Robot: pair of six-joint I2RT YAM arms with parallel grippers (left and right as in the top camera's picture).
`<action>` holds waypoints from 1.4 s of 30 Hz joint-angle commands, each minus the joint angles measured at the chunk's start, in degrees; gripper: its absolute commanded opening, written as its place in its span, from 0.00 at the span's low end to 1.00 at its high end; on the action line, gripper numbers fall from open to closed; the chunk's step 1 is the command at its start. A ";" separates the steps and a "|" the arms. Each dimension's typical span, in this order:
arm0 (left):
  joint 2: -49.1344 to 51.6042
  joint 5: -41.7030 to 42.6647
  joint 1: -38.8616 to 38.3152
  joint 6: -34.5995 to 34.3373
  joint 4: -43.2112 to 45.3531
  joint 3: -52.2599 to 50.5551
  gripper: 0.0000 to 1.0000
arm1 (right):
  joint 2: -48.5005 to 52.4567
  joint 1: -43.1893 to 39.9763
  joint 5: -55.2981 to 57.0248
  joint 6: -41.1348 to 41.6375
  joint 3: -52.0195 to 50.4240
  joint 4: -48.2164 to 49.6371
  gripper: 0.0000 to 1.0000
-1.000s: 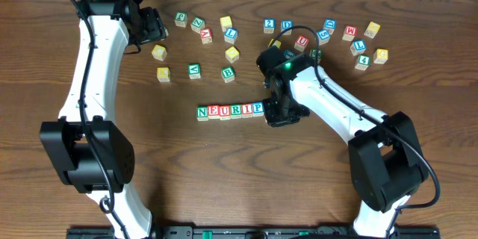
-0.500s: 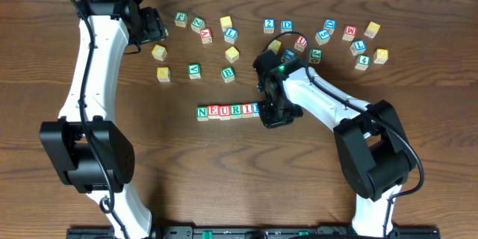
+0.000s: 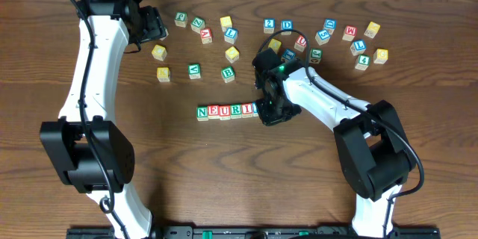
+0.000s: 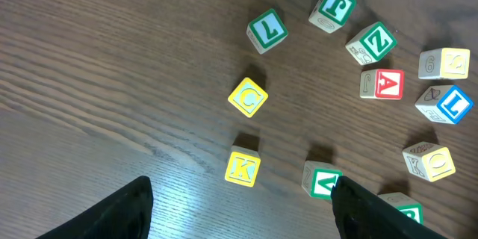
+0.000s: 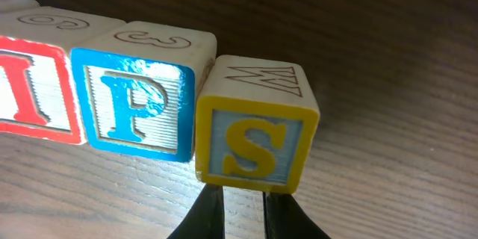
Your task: Spell out NEURIPS
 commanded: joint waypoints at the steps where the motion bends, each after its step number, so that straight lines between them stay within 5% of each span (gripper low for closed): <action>1: -0.17 -0.35 -0.17 -0.35 -0.07 -0.87 0.75 | 0.37 0.09 -0.44 -1.60 -0.20 0.57 0.13; 11: -0.17 -0.35 -0.17 -0.31 -0.07 -0.87 0.75 | 0.02 0.07 -0.46 -3.21 3.48 -2.75 0.02; 18: -5.68 -2.78 0.00 1.40 -0.07 -0.09 0.71 | -2.67 -1.75 -0.44 -1.73 11.72 -8.07 0.04; 27: -8.94 -2.69 -0.02 -1.53 -9.64 -1.18 0.70 | -2.43 -7.37 -0.44 7.43 9.75 -4.94 0.11; 34: -8.09 -2.45 -0.04 -7.34 -8.76 -10.88 0.42 | -2.43 -7.54 -0.72 10.86 2.91 0.85 0.12; 42: -8.02 6.88 -0.90 -7.15 -0.37 -22.69 0.19 | -2.40 -6.80 -2.58 11.41 0.79 4.26 0.13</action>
